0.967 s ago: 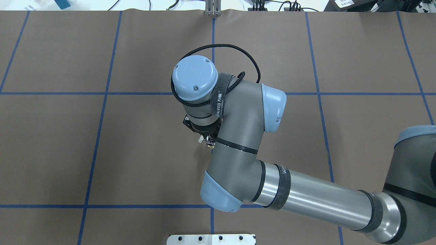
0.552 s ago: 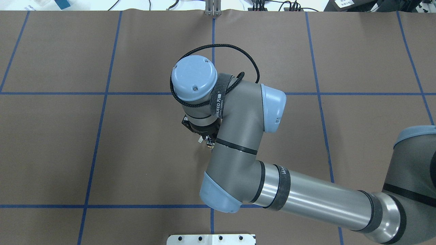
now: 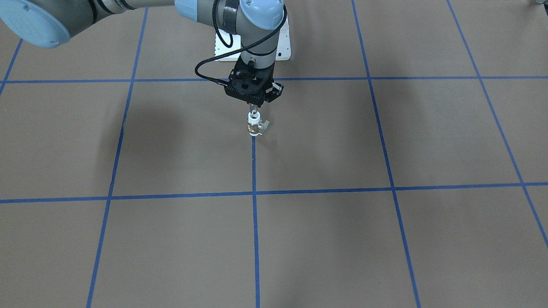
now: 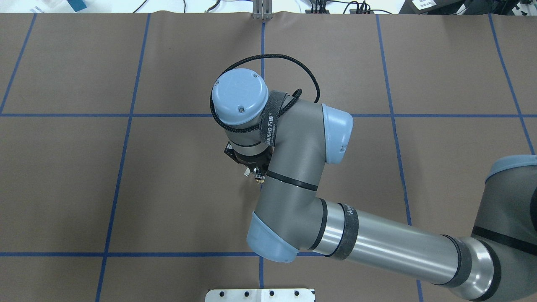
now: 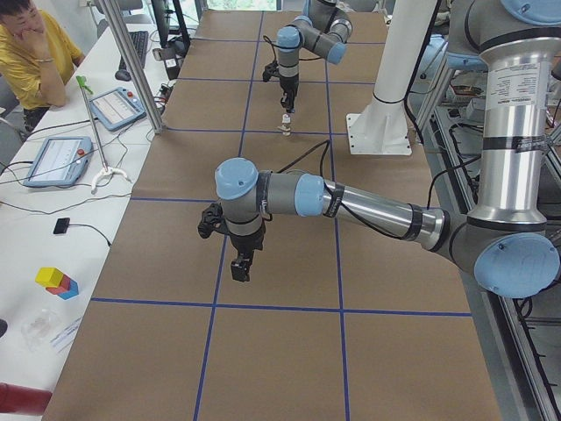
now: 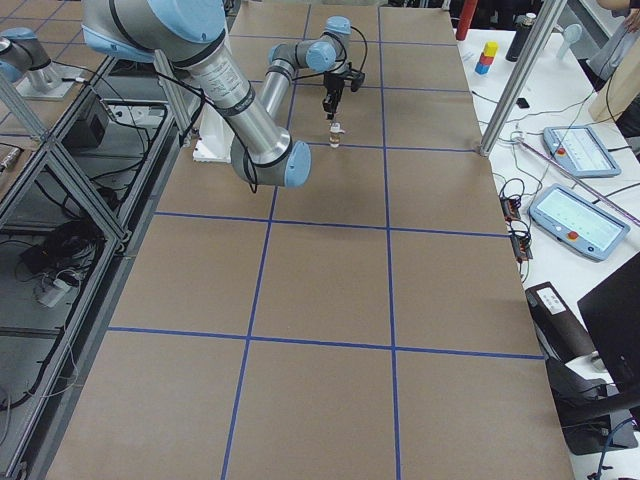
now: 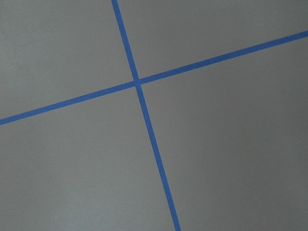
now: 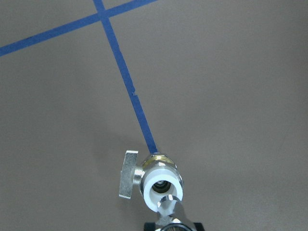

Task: Assemble PPR valve and pipe with both arms
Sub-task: 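Lower and press the chrome fitting onto the valve top with the right gripper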

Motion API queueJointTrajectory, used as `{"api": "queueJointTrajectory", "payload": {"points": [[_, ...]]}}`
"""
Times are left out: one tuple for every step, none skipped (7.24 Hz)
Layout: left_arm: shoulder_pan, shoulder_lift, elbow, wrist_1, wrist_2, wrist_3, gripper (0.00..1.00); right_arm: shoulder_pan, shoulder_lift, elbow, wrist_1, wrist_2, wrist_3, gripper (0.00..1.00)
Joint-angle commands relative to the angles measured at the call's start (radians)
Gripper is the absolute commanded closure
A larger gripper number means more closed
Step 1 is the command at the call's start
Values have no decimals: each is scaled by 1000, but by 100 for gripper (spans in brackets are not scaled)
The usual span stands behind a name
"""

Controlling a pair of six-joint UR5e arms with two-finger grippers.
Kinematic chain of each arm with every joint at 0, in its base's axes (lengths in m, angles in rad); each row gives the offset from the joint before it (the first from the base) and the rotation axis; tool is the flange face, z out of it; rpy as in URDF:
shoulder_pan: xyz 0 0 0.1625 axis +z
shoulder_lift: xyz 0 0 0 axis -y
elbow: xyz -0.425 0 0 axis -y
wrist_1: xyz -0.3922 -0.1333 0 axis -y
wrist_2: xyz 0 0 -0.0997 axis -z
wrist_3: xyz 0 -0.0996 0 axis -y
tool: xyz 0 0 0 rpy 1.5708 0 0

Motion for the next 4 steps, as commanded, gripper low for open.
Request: {"api": "queueJointTrajectory", "payload": {"points": [[0, 0, 0, 0, 0, 1, 0, 0, 0, -1, 2, 0, -2, 100], [0, 6, -2, 0, 0, -1, 0, 0, 0, -3, 2, -3, -4, 100], [0, 6, -2, 0, 0, 1, 0, 0, 1, -4, 4, -14, -4, 100], [0, 6, 0, 0, 0, 1, 0, 0, 0, -4, 4, -14, -4, 100]]}}
